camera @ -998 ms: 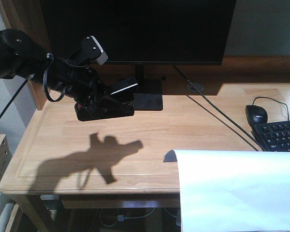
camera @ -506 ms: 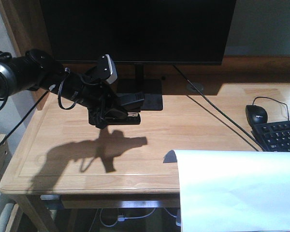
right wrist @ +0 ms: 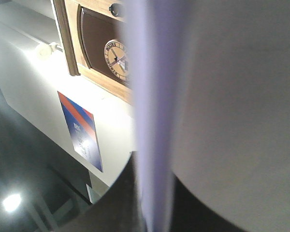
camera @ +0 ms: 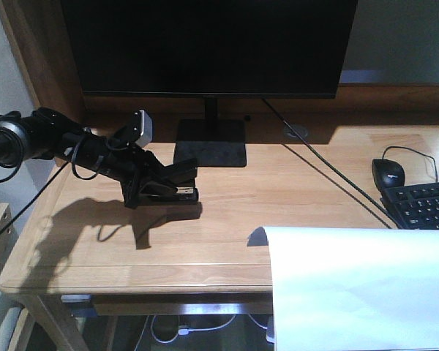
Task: Grab stapler and paper to desk for stapling
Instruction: 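Lower the black stapler onto the desktop with the left gripper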
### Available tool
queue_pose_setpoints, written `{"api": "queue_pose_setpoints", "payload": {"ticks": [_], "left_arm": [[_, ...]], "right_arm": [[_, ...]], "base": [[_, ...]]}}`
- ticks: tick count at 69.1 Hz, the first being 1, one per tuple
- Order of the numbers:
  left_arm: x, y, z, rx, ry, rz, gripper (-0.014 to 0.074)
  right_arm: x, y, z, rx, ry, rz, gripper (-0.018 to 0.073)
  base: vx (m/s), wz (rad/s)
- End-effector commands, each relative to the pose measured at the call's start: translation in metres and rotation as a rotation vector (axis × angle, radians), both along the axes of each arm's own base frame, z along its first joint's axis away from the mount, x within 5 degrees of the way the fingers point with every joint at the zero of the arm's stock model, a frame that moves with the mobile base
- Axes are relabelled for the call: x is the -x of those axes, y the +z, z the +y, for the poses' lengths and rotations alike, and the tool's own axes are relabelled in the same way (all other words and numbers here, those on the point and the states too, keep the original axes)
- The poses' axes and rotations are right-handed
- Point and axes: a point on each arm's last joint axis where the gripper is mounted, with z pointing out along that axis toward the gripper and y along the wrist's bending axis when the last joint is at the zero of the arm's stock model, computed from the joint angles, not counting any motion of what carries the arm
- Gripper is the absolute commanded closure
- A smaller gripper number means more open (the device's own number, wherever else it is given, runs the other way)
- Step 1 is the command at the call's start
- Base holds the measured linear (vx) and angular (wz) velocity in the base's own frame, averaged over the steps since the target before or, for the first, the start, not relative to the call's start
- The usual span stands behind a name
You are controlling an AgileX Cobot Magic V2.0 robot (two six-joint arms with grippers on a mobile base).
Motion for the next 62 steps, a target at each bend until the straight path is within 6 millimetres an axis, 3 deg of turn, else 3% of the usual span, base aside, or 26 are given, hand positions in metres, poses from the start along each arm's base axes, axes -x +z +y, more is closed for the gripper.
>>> {"api": "queue_pose_setpoints", "payload": {"ticks": [1,37,50,62], "left_arm": [[-0.003,0.046,-0.005,0.113,0.009,-0.093,0.0601],[-0.013,0.019,-0.004,0.089,0.109,-0.043,0.0559],[-0.015,0.02,-0.004,0.1,0.122,-0.046,0.0457],[-0.017,0.018,-0.003,0.08,0.154,-0.055,0.0295]], "right_arm": [[0.005,0.012,0.0,-0.015,0.016,-0.071,0.0564],[0.005,0.012,0.0,-0.015,0.016,-0.071,0.0564],[0.005,0.012,0.0,-0.015,0.016,-0.071,0.0564],[0.005,0.012,0.0,-0.015,0.016,-0.071,0.0564]], "base": [[0.0,0.0],[0.0,0.0],[0.0,0.0],[0.0,0.0]]}}
